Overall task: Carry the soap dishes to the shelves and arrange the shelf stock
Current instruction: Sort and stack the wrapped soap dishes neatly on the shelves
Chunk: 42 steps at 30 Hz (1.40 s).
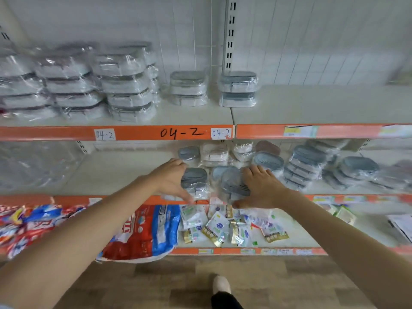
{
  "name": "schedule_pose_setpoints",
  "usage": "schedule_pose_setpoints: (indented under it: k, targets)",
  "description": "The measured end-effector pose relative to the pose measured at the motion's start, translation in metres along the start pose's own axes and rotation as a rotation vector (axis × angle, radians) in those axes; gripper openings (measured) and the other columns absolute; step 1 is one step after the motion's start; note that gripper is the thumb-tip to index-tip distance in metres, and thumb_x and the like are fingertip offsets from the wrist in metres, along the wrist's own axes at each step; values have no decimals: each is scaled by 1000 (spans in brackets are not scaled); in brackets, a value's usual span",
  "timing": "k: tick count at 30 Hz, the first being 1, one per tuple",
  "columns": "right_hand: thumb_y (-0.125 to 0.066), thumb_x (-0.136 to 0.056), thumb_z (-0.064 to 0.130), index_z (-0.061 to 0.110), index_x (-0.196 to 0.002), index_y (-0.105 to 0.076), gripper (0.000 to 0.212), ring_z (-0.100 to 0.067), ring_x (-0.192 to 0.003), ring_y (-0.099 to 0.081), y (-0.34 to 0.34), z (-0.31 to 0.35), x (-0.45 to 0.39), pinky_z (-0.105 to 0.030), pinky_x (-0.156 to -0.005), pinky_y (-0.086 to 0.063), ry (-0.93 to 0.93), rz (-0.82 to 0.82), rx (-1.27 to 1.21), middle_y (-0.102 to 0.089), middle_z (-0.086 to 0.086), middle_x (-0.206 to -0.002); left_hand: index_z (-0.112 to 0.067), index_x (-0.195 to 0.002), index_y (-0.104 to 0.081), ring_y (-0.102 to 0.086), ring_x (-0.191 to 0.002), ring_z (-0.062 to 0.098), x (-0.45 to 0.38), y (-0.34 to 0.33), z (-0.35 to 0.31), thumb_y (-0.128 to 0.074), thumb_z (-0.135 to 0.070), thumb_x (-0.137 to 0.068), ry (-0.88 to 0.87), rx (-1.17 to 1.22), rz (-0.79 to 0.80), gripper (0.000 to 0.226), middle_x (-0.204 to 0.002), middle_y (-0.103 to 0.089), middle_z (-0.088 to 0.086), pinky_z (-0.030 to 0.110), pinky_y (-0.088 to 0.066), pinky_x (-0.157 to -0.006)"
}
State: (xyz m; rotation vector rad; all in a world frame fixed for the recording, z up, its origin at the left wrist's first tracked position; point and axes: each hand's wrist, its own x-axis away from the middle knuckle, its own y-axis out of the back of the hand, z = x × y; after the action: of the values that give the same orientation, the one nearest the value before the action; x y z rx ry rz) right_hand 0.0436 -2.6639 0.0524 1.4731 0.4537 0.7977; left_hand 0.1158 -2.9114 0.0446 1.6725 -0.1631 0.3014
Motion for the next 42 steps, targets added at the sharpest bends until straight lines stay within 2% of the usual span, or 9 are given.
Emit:
schedule_pose_setpoints:
  k: [3,9,17,21,28,32,33,37,42]
  targets:
    - [-62,-70,71,7,-136,-29,98,-26,-127,-32,44,-7,12,-41,-108,-27,-20,-60,-11,-36,-7,-132,-9,-149,-26,-29,-135,19,13,50,-14,-74,-69,-60,-35,-13,-64,117,-147,-32,5,29,-24,-112]
    - [-67,-68,67,9,-133,-36,92,-26,-124,-34,104,-35,-6,-39,-104,-28,-30,-195,-40,-39,-6,-129,-11,-135,-44,-37,-120,14,3,122,-21,-77,-70,-55,-15,43,-229,104,-127,-44,-2,28,-37,-100]
    - [-70,-68,63,11,-137,-31,95,-26,-127,-30,170,-77,-108,-44,-103,-28,27,-310,13,-34,-7,-138,-14,-150,-26,-21,-140,19,-45,186,-15,-76,-63,-64,60,36,-377,111,-151,-27,4,33,-24,-113]
    - [-72,-71,58,15,-146,-24,99,-23,-133,-27,198,-97,-168,-41,-107,-26,85,-355,-20,-30,-4,-145,-12,-147,-30,-28,-132,18,-79,209,-14,-75,-63,-66,103,74,-429,106,-139,-36,3,32,-30,-108]
    - [-73,-71,58,17,-148,-24,100,-25,-135,-28,220,-128,-243,-41,-109,-25,123,-310,-68,-32,-2,-148,-12,-134,-39,-36,-122,17,-123,238,-10,-80,-59,-63,162,117,-506,94,-131,-42,2,30,-36,-99]
    - [-73,-70,59,17,-146,-28,98,-25,-133,-34,211,-141,-258,-40,-109,-28,181,-271,-109,-37,-3,-148,-13,-135,-38,-34,-126,16,-142,253,-18,-80,-56,-65,139,152,-519,91,-132,-41,1,31,-36,-101]
    - [-73,-70,58,15,-148,-25,101,-25,-136,-30,210,-143,-260,-40,-111,-27,206,-255,-108,-32,-4,-151,-14,-137,-37,-33,-127,16,-147,257,-22,-80,-55,-66,125,156,-520,93,-134,-40,0,31,-35,-102]
    - [-73,-69,58,14,-153,-2,119,-22,-147,4,222,-158,-257,-44,-119,-9,215,-128,-156,6,-1,-160,-15,-141,-35,-32,-130,16,-173,273,-42,-79,-56,-66,68,157,-510,96,-139,-39,1,29,-33,-104]
    - [-73,-72,53,14,-153,3,117,-15,-146,8,229,-200,-235,-37,-118,-6,140,-99,-294,9,4,-160,-12,-147,-29,-29,-136,19,-208,287,-66,-78,-56,-69,10,107,-455,102,-148,-34,3,29,-28,-109]
